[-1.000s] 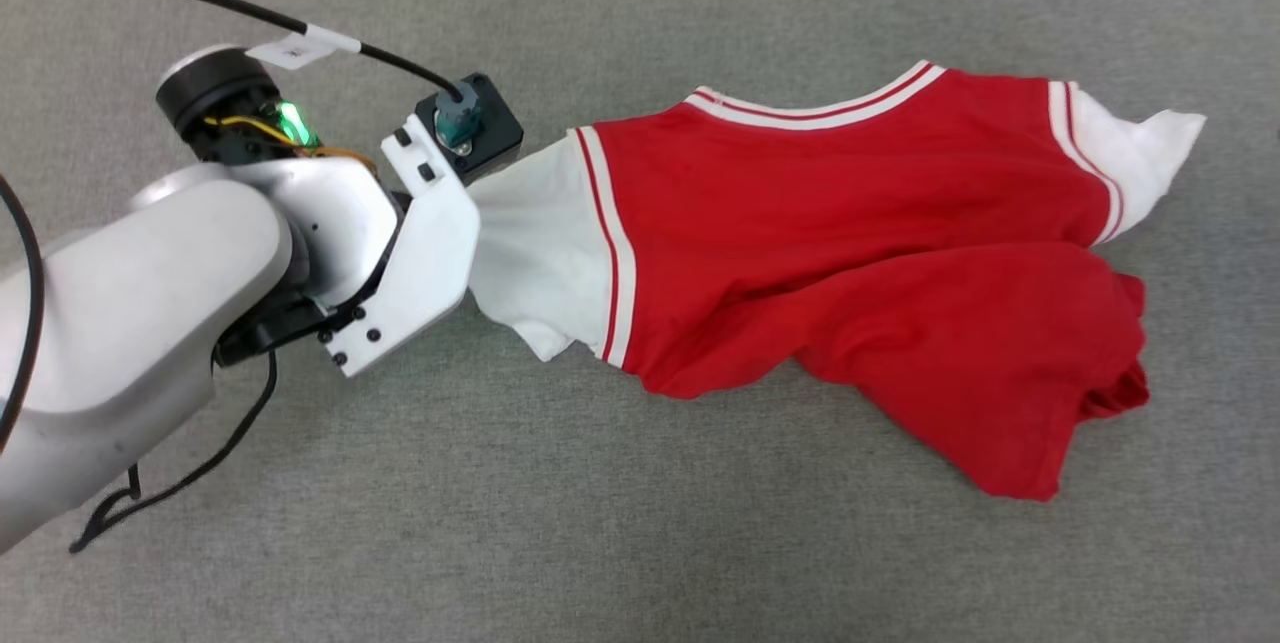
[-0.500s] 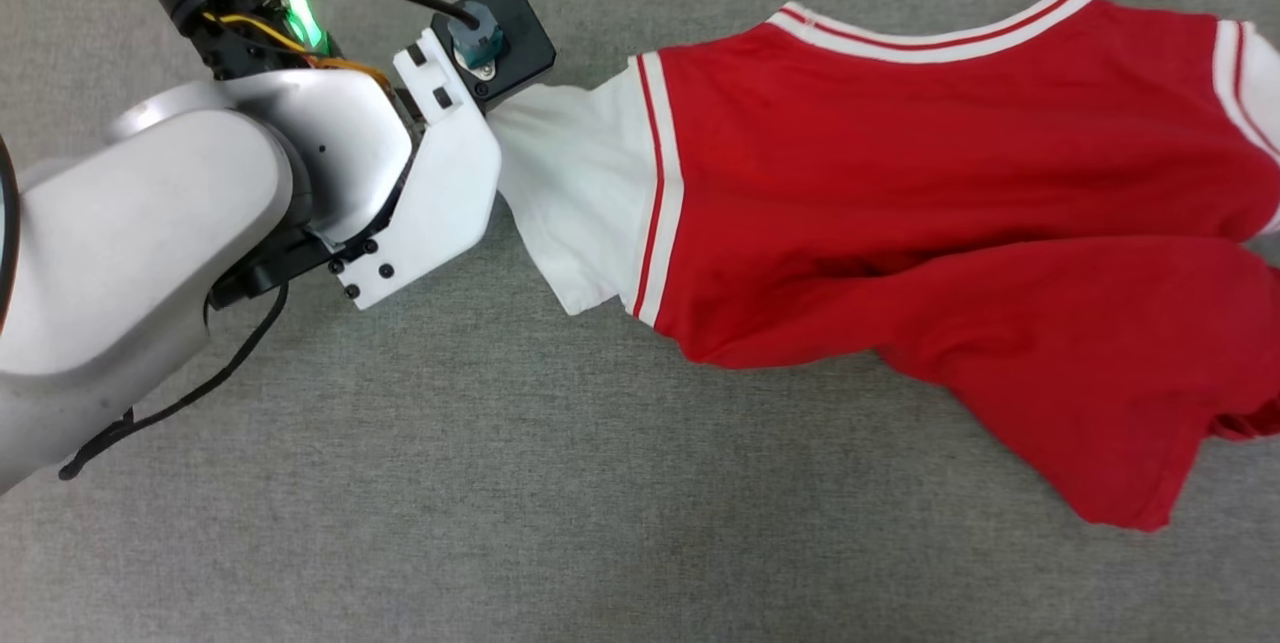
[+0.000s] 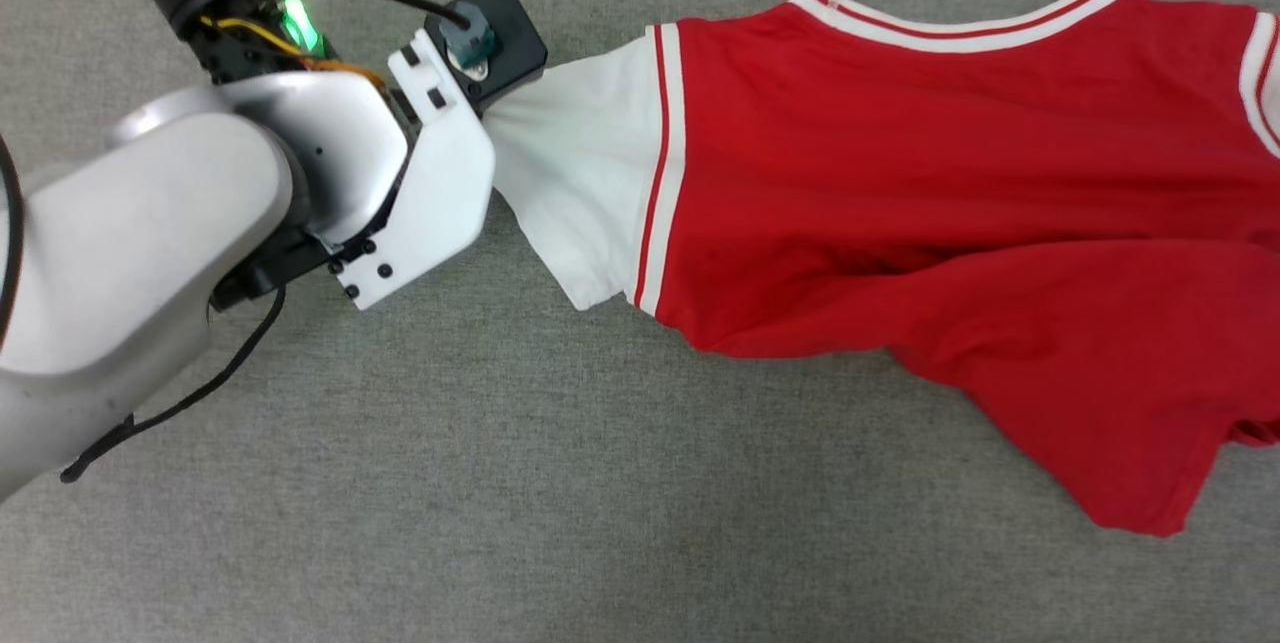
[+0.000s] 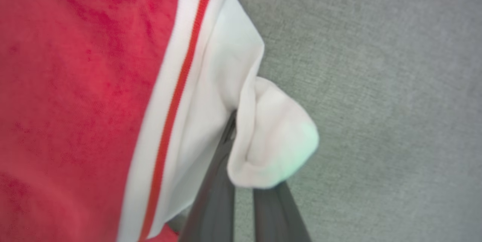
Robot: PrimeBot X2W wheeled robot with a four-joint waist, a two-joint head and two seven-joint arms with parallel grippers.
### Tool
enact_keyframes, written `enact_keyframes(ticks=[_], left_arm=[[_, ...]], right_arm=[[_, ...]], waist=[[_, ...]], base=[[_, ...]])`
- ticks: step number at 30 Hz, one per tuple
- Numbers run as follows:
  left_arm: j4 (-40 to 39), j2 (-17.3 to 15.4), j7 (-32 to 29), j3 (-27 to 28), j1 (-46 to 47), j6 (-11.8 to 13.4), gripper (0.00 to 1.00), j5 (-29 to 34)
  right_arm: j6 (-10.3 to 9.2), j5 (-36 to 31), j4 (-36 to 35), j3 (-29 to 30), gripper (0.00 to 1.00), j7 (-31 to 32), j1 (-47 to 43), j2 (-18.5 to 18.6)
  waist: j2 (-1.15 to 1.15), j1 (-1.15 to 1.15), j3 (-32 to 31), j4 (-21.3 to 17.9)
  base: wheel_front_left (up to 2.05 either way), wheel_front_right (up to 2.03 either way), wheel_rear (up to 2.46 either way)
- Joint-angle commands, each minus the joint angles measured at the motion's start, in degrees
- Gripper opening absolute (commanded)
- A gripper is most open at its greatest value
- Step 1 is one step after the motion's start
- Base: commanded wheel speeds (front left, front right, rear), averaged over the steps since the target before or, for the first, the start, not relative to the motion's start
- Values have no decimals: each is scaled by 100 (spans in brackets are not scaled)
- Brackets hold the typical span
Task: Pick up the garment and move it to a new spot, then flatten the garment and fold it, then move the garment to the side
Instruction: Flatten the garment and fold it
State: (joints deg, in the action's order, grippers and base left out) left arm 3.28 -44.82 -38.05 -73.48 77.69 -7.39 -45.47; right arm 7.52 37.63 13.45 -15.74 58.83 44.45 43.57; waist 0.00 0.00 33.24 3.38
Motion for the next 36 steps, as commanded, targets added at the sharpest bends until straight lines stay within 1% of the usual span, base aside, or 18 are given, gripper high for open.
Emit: enact_keyframes(ticks=[1, 4, 10, 17, 23, 28, 36], left_arm=[[-14, 20, 62, 10, -72, 4, 0, 42], [109, 66, 276, 5, -273, 5, 0, -35], [361, 81, 754, 8, -490, 5, 0, -105], [679, 72, 1780, 140, -319, 5, 0, 35], [1122, 109, 2287, 320, 28, 8, 0, 211], [1638, 238, 2666, 578, 523, 62, 0, 379], [2503, 497, 3179, 889, 1541, 246, 0, 863]], right_arm=[[-6, -12, 126, -62, 0, -70, -171, -92], [-6, -132, -40, -139, 0, -478, 6, -86], [-6, -162, -302, -487, 0, -1185, 78, 196], [-6, -112, -461, -592, 0, -1954, 271, 496], [-6, -342, -525, -634, 0, -2430, 793, 627], [-6, -622, -396, -767, 0, -2639, 1584, 442], [-6, -1309, 367, -1020, 0, -2916, 3293, -200]], waist=[[0, 0, -133, -49], [0, 0, -464, -124], [0, 0, -1246, -181], [0, 0, -1942, -138], [0, 0, -2248, -89], [0, 0, -2213, -78], [0, 0, -1673, -100]], base=[[0, 0, 0], [0, 0, 0], [0, 0, 0], [0, 0, 0], [0, 0, 0], [0, 0, 0], [0, 0, 0]])
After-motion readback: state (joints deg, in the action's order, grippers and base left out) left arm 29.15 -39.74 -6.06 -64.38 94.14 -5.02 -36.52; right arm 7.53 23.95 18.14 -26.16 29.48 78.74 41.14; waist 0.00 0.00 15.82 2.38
